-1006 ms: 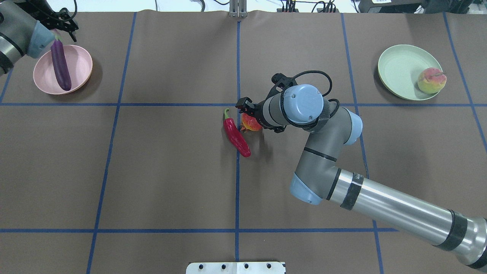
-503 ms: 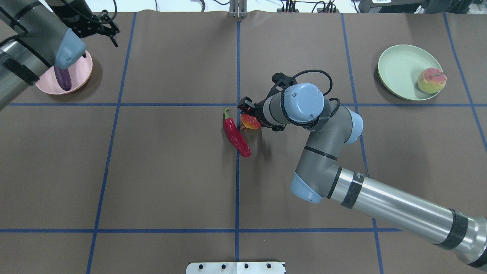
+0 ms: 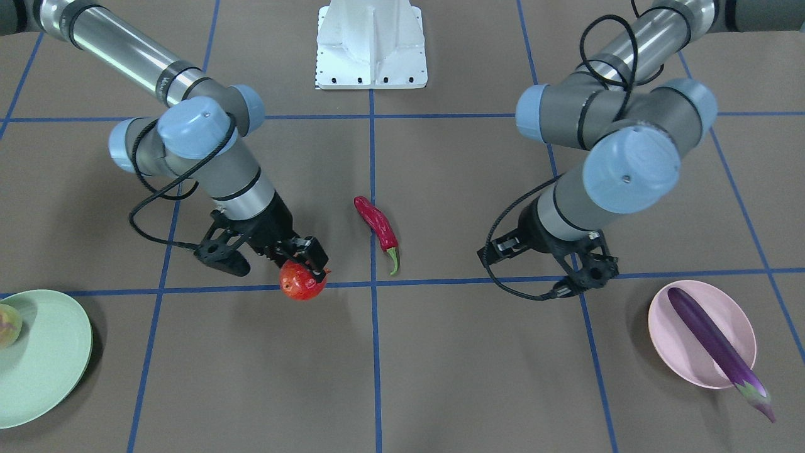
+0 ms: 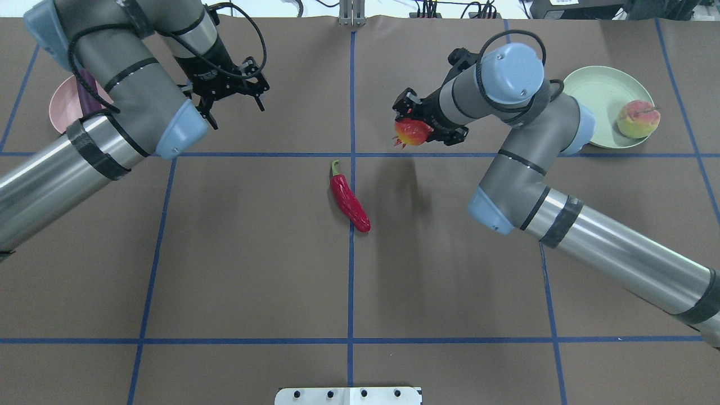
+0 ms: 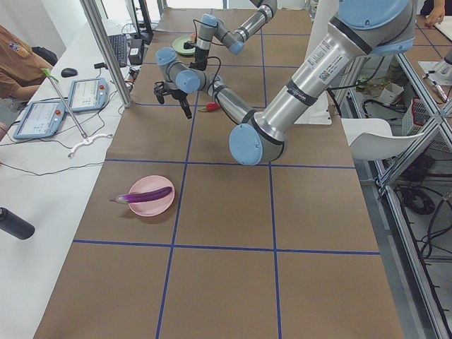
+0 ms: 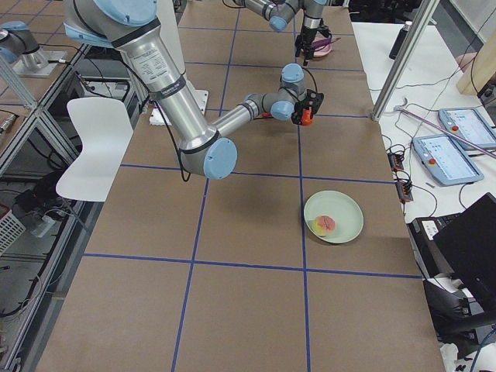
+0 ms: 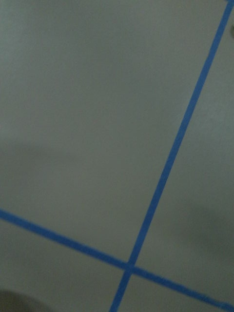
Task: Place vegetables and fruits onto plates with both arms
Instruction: 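Lift the pomegranate toward the green plate while the left arm reaches the chili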
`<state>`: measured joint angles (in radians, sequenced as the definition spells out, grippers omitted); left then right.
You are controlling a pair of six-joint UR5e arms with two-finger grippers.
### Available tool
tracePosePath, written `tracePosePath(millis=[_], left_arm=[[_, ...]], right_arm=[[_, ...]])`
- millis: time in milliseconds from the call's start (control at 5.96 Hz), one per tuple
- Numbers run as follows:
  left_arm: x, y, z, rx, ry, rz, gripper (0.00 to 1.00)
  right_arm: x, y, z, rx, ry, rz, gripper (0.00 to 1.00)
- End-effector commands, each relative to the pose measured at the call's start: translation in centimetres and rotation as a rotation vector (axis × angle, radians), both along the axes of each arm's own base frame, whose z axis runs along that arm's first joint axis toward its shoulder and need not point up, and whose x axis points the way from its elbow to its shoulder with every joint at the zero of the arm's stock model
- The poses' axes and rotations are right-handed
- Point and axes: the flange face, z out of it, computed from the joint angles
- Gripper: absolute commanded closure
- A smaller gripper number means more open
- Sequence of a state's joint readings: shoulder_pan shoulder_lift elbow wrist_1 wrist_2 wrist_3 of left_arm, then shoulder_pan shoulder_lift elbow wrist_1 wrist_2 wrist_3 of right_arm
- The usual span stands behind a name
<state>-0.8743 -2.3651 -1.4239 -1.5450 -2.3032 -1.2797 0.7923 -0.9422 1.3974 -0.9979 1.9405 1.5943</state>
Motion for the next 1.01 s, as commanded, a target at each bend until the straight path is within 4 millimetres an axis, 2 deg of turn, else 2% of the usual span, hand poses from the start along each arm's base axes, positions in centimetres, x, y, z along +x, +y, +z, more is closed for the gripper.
tracePosePath(millis=[0, 335, 503, 671, 838], left_arm=[[8.6, 4.6, -4.6, 0.033, -0.041, 0.005, 0.00], [15.8, 5.4, -7.0, -0.011, -0.101, 0.010, 0.00], [17.6, 6.1, -7.4, 0.006, -0.121, 0.010, 0.00], [18.5, 6.2, -6.7, 0.002, -0.122, 0.014, 0.00], [19.6, 6.5, -6.5, -0.002, -0.123, 0.021, 0.00]], right_arm=[[9.5, -7.2, 6.2, 0.066, 0.180, -0.015, 1.00], [19.5, -13.1, 12.6, 0.099, 0.350, -0.029, 1.00], [23.4, -14.4, 16.4, 0.086, 0.407, -0.039, 1.00], [24.9, -13.5, 19.9, 0.056, 0.431, -0.049, 1.00], [25.0, -12.2, 23.3, 0.014, 0.449, -0.068, 1.00]])
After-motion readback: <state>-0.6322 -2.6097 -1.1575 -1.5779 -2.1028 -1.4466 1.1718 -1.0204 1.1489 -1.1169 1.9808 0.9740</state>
